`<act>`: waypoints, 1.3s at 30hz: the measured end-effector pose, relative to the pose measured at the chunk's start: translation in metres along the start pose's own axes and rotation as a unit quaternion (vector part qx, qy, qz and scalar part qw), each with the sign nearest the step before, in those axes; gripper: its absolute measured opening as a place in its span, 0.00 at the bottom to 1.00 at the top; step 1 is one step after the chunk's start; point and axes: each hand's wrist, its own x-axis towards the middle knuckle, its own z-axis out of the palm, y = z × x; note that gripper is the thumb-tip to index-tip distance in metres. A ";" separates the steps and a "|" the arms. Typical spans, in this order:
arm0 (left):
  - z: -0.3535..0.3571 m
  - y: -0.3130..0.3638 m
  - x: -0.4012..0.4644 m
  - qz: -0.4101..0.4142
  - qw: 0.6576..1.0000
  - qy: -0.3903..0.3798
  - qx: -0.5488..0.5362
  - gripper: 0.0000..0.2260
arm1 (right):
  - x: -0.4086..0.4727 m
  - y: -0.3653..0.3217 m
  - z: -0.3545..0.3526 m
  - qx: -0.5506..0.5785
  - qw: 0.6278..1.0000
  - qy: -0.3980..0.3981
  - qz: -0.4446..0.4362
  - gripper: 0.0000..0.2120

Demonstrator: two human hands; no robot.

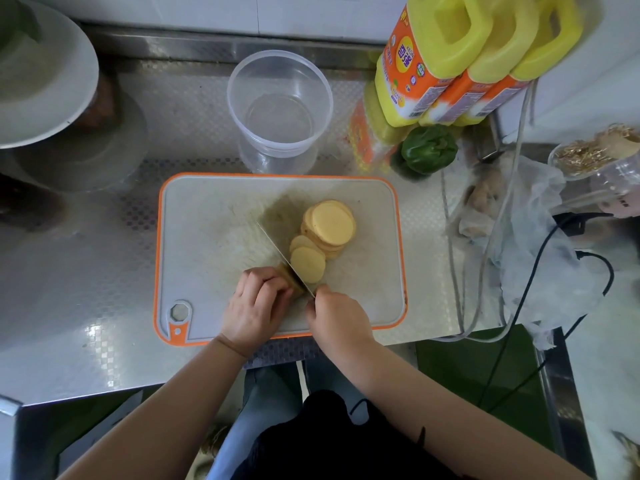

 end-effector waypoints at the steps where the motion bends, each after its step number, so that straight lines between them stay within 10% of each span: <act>1: 0.000 0.000 0.000 -0.002 1.000 0.001 0.002 0.04 | -0.002 -0.002 -0.003 -0.008 1.000 0.009 -0.007 0.10; 20: 0.001 -0.001 0.001 0.010 1.000 0.001 0.006 0.07 | -0.035 -0.022 -0.016 -0.073 0.996 0.042 0.009 0.22; 25: 0.002 -0.002 0.000 0.004 1.000 0.002 -0.006 0.07 | -0.029 -0.019 -0.016 -0.052 0.998 0.006 -0.027 0.03; 39: 0.003 -0.001 0.001 -0.005 1.000 -0.006 -0.006 0.04 | -0.006 -0.012 0.004 0.003 0.999 -0.028 0.026 0.07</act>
